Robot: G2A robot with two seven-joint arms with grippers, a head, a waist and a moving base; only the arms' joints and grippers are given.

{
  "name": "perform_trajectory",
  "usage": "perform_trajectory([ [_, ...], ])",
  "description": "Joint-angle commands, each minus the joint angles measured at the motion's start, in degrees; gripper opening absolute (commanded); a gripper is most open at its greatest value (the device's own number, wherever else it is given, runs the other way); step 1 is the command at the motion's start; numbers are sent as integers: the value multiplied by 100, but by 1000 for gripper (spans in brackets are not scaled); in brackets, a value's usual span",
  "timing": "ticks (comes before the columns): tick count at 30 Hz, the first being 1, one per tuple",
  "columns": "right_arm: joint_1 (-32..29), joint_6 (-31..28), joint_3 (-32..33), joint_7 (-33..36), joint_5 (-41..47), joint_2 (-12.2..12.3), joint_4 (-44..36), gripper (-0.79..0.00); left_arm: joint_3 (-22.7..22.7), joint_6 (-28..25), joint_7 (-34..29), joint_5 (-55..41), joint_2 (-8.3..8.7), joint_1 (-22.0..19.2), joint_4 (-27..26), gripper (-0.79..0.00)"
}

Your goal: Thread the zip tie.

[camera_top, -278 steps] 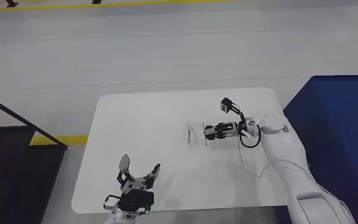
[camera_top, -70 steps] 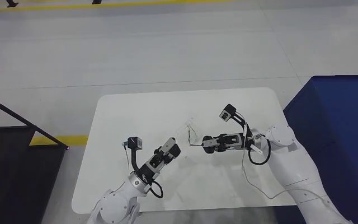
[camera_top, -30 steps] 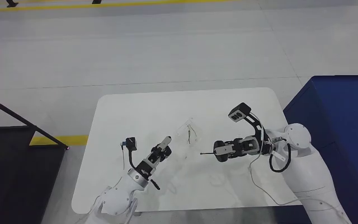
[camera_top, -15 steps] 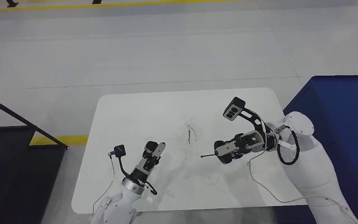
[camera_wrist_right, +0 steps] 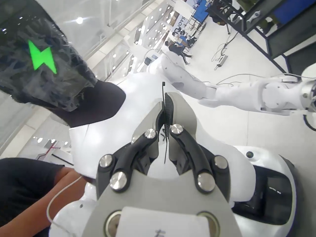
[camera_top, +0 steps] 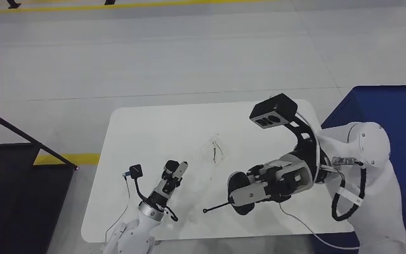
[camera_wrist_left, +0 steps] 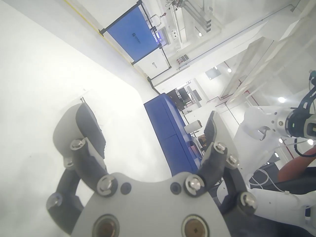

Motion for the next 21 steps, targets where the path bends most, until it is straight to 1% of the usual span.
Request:
perform_trajectory([
  [1,-1,-6,3,9,20,-1,5,-785,0,0,0,0,0,0,0,0],
  [5,-1,-6,3,9,20,-1,5,-785,0,0,0,0,0,0,0,0],
  [7,-51,-177,-41,-268,-342,-1,-209,-785,0,0,0,0,0,0,0,0],
  [11,110,-1171,47,-1380,-984,-60,-624,-785,0,0,0,0,0,0,0,0],
  [14,250,-1846,26,-1954,-1305,-110,-840,-785,0,0,0,0,0,0,0,0],
  [15,285,-2014,7,-2039,-1434,-120,-901,-785,0,0,0,0,0,0,0,0],
  [18,383,-2344,-41,-1986,-2047,-121,-1115,-785,0,0,0,0,0,0,0,0],
  [21,355,-2585,-98,-1971,-2457,-119,-1260,-785,0,0,0,0,0,0,0,0],
])
